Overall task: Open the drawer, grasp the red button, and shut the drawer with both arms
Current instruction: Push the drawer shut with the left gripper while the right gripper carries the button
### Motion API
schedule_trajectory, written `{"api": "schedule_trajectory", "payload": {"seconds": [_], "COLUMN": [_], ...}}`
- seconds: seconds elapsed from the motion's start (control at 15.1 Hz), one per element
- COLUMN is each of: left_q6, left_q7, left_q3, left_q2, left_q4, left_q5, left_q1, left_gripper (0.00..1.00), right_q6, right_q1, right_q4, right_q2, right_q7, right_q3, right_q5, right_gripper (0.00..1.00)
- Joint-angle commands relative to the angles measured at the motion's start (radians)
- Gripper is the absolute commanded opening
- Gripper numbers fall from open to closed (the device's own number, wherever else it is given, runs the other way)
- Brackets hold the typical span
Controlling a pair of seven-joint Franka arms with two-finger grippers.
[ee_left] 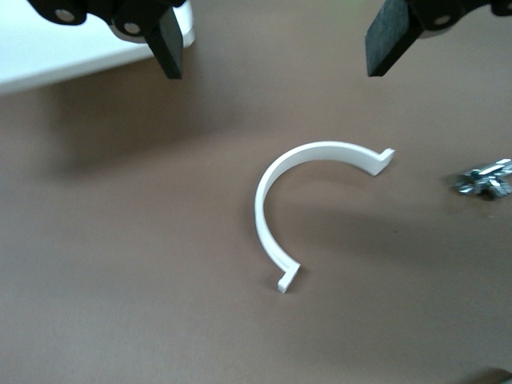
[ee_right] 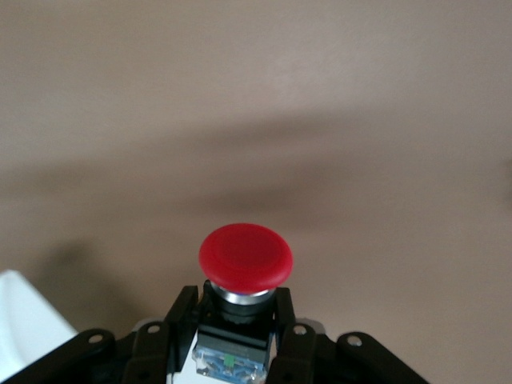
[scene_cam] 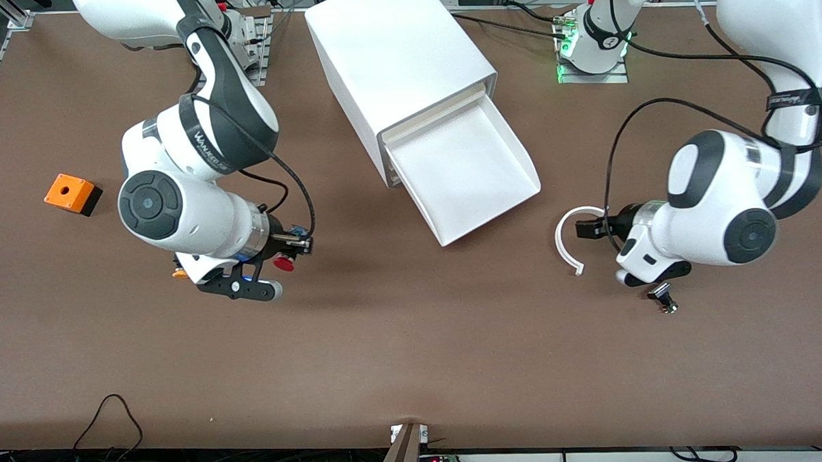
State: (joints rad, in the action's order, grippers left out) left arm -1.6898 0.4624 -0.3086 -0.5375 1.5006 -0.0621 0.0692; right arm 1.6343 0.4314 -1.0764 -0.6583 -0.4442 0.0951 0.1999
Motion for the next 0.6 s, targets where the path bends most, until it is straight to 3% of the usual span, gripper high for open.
{"api": "schedule_trajectory", "payload": {"seconds": [0.0,0.2,0.53], "left_q6": [-0.115,-0.207,-0.3], "left_q7": [0.117,0.209,0.333], "left_q3": [0.002,0.002,0.003], "left_q2": [0.016,0.014,0.014], "left_q4": [0.081,0.133,0.194], "left_q5": [-0.013,-0.012,0.008], "left_q1": [-0.051,-0.084,-0.127], "left_gripper": [1.0,1.0,1.0], "right_q6": [0.106,0.222,0.272], "right_q1": [0.006,0.0,-0.112], "right_q4": [-0.224,-0.384,-0.487], "right_q2": [0.106,0.132,0.103], "right_q7": [0.184,0.384,0.586], "right_q3": [0.057,0.127,0.137], "right_q5": [-0.005,0.007,0.113], "right_gripper": [0.0,0.0,0.0]}}
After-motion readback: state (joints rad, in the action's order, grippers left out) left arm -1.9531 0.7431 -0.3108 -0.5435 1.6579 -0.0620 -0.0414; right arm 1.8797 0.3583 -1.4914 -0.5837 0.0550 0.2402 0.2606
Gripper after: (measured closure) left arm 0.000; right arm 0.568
